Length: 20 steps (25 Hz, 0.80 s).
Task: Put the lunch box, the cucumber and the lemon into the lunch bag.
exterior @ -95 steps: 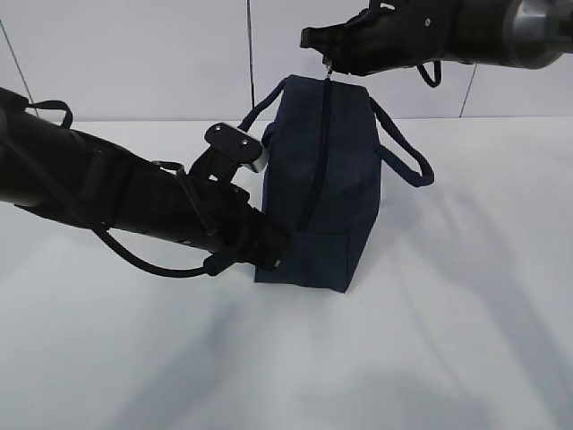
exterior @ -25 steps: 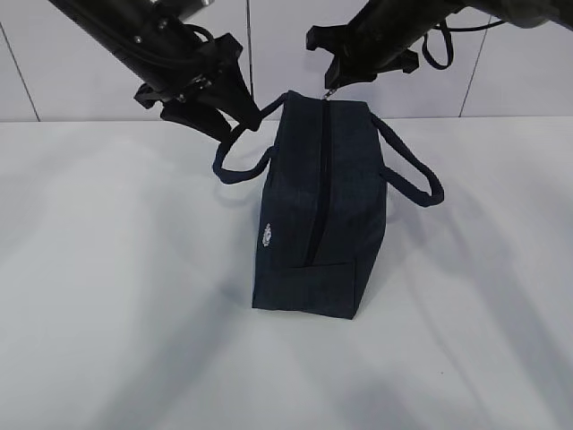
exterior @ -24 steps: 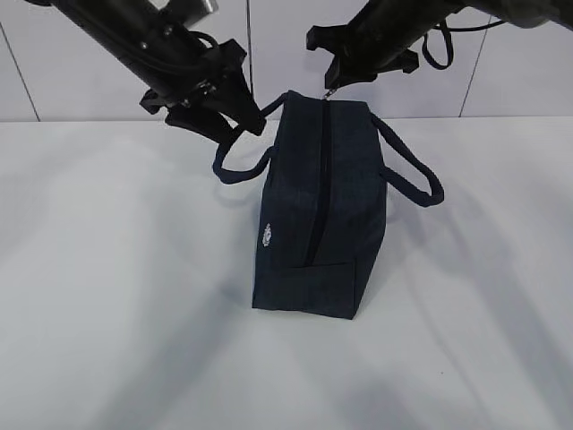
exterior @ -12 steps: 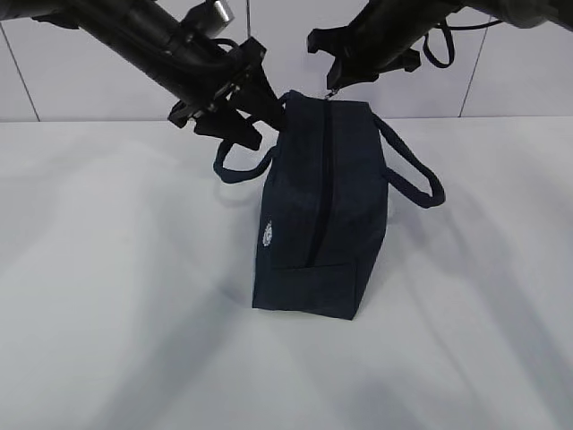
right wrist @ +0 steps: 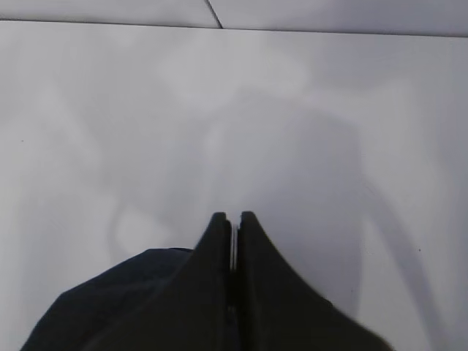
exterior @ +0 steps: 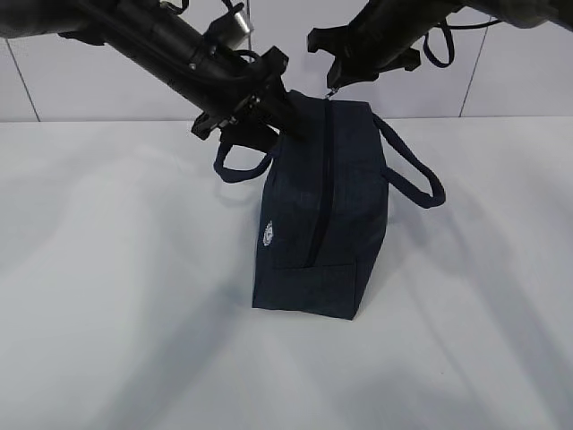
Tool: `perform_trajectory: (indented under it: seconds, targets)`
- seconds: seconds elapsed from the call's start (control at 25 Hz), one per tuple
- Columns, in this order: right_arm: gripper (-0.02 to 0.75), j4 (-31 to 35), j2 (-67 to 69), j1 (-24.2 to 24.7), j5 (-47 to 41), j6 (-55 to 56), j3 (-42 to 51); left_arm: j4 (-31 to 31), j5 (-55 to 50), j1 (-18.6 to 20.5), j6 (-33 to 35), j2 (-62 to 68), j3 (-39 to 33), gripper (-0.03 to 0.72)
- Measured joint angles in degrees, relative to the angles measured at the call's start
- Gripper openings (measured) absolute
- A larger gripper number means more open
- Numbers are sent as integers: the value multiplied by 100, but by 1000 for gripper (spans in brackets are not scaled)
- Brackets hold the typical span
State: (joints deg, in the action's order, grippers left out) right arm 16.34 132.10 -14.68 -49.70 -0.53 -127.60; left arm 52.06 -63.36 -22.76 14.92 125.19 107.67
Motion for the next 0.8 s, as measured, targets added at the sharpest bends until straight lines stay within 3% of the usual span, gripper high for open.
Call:
perform_trajectory:
  seconds: [0.16, 0.24, 0.8]
  targets:
    - [6, 0, 0, 0, 44, 0, 0, -18, -82, -63, 0, 19, 15, 87]
    - [6, 29, 0, 0, 55, 0, 0, -99, -180, -63, 0, 19, 27, 13]
    - [6, 142, 390, -9, 375, 0, 0, -328, -383, -63, -11, 32, 63, -8]
